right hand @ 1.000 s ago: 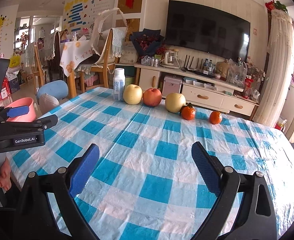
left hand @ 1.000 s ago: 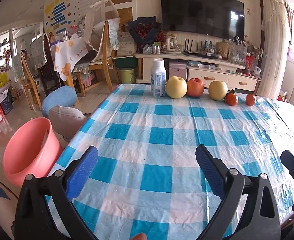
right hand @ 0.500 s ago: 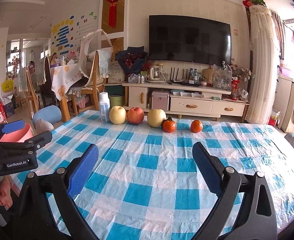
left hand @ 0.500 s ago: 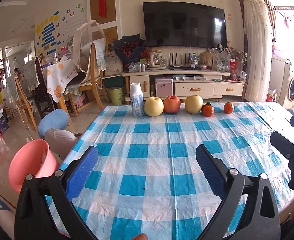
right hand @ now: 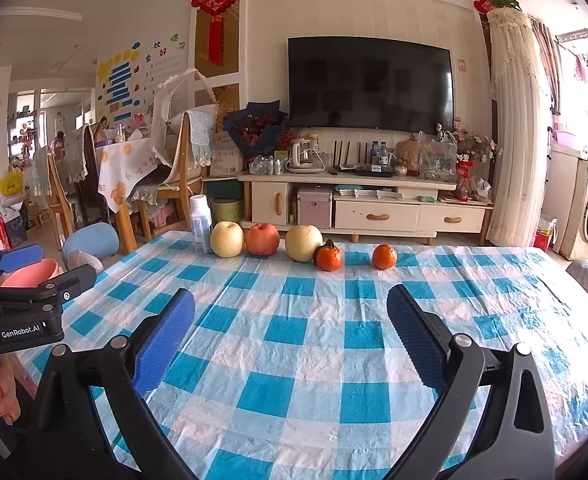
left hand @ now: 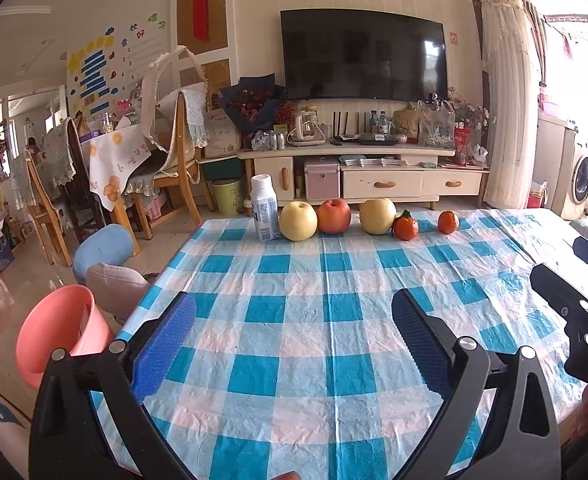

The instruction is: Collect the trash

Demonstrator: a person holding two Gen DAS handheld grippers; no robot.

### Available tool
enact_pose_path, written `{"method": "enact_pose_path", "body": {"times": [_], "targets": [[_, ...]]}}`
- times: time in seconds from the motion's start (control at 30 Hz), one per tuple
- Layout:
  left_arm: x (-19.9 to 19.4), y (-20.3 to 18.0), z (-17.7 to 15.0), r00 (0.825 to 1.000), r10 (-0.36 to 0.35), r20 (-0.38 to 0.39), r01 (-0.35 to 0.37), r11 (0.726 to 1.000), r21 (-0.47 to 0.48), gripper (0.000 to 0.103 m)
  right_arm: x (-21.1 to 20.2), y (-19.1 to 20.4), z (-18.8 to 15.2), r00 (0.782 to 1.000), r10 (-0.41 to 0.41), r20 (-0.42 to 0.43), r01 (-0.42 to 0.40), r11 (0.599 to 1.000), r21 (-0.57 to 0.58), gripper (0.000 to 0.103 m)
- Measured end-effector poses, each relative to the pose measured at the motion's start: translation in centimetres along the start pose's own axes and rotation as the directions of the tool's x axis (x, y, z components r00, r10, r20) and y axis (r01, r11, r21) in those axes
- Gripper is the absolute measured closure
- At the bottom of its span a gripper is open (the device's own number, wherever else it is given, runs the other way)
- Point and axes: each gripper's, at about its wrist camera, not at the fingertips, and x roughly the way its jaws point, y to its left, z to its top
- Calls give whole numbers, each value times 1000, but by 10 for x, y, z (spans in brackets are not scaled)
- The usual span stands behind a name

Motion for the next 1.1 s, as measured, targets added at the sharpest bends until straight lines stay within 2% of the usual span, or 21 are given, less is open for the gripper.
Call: {"method": "enact_pose_path", "body": {"times": [0.53,1.1], "targets": [[2,-2,-2,1000,-6,-6,6,1000,4,6,16,0,-9,999,10,-34,-10,1000,-11,5],[29,-10,-10,999,-35,-17,35,999,30,5,35,6,-19,997,27,-77,-30,999,-30,5]]}}
